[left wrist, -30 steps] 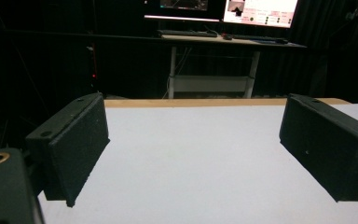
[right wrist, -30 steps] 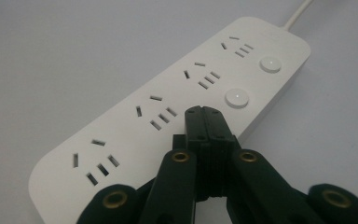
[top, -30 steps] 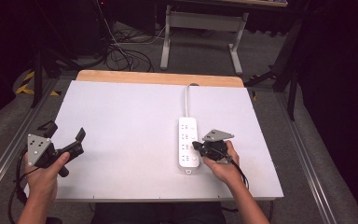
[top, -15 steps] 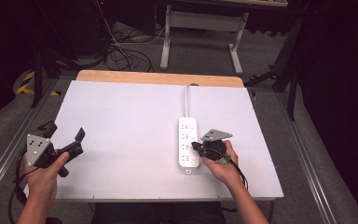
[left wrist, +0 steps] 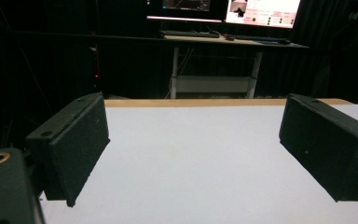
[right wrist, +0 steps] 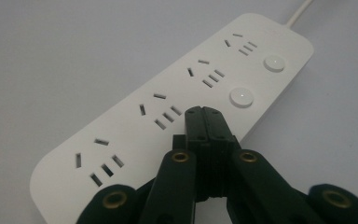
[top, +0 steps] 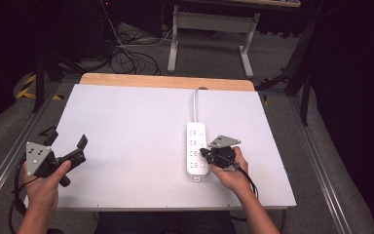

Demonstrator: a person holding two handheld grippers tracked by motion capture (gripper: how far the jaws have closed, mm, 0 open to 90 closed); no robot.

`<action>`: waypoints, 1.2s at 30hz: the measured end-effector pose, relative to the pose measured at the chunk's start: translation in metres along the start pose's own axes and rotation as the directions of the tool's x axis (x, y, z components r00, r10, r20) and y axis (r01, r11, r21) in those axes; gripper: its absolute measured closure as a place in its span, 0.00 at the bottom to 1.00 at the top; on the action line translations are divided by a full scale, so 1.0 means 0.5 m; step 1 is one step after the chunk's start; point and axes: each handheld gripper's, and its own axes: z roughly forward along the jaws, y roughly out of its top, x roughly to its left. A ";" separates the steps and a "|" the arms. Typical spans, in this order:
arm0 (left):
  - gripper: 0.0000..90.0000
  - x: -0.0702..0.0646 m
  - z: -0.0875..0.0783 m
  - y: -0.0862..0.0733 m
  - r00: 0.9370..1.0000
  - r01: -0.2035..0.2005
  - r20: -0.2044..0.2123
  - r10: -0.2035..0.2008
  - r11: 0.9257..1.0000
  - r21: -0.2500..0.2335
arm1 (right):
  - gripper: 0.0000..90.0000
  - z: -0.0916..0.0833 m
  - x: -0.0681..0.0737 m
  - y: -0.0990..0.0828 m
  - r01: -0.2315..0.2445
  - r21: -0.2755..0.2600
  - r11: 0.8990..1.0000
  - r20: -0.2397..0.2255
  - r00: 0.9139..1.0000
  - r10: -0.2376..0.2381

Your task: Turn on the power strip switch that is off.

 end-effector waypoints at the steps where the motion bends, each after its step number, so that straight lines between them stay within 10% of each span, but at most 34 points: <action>1: 0.10 0.000 -0.001 0.000 1.000 0.000 -0.001 0.000 1.000 0.000 | 1.00 0.000 0.000 0.000 -0.001 0.001 1.000 -0.002 1.000 0.001; 36: 0.10 0.000 0.004 -0.002 1.000 -0.005 0.001 0.005 1.000 0.008 | 1.00 0.000 -0.004 0.001 -0.013 -0.013 1.000 0.017 1.000 0.013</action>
